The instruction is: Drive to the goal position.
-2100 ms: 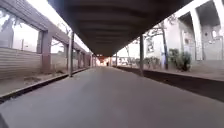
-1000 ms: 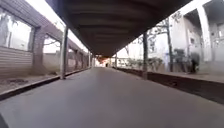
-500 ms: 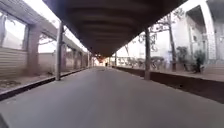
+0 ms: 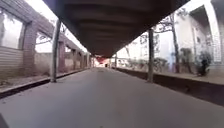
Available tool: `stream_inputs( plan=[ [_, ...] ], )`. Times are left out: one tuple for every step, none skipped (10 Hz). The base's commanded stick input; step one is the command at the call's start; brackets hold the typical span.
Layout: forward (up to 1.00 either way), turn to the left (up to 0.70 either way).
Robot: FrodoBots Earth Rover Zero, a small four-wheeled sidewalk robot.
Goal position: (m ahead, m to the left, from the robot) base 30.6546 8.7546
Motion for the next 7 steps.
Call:
stream_inputs(
  plan=[
    [0.7, 0.31],
    [0.7, 0.17],
    [0.7, 0.0],
    [0.7, 0.0],
    [0.7, 0.0],
    [0.7, 0.0],
    [0.7, 0.0]
  ],
)
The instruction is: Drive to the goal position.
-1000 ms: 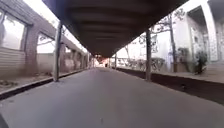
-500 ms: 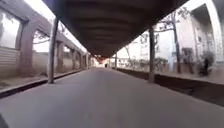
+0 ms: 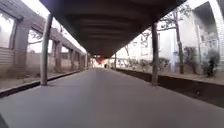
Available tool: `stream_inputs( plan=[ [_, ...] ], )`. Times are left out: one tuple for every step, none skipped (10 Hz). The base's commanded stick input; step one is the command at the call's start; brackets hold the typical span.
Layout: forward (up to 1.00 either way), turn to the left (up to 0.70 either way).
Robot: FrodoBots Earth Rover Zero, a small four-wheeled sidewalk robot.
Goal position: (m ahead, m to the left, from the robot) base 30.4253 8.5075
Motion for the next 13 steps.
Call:
stream_inputs(
  plan=[
    [0.7, 0.0],
    [0.7, 0.0],
    [0.7, 0.0],
    [0.7, 0.0],
    [0.7, 0.0],
    [0.7, 0.0],
    [0.7, 0.0],
    [0.7, 0.0],
    [0.7, 0.0],
    [0.7, 0.0],
    [0.7, 0.0],
    [0.7, 0.0],
    [0.7, 0.0]
  ],
)
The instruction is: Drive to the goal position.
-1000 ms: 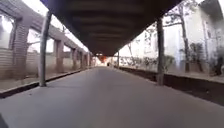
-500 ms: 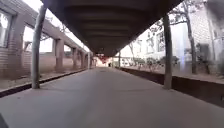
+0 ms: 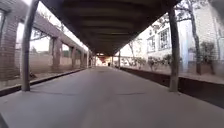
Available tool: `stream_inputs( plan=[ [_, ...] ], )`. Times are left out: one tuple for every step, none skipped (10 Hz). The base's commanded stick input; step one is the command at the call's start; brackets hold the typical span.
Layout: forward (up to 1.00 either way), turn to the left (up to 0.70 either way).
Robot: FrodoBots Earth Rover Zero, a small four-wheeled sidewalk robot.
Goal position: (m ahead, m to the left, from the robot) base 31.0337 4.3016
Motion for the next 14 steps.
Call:
stream_inputs(
  plan=[
    [0.7, 0.0],
    [0.7, 0.0],
    [0.7, 0.0],
    [0.7, 0.0],
    [0.7, 0.0],
    [0.7, 0.0],
    [0.7, 0.0],
    [0.7, 0.0],
    [0.7, 0.0],
    [0.7, 0.0],
    [0.7, 0.0],
    [0.7, 0.0],
    [0.7, 0.0],
    [0.7, 0.0]
  ],
)
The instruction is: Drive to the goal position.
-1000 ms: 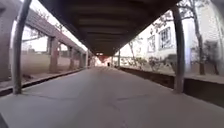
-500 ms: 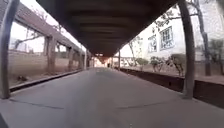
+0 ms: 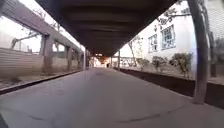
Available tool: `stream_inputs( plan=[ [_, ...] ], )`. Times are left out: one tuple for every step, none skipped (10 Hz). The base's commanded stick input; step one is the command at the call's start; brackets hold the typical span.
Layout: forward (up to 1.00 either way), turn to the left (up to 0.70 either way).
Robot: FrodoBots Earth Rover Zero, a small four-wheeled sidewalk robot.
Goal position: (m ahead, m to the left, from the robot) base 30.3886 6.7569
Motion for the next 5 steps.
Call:
stream_inputs(
  plan=[
    [0.7, 0.0],
    [0.7, 0.0],
    [0.7, 0.0],
    [0.7, 0.0],
    [0.7, 0.0]
  ],
)
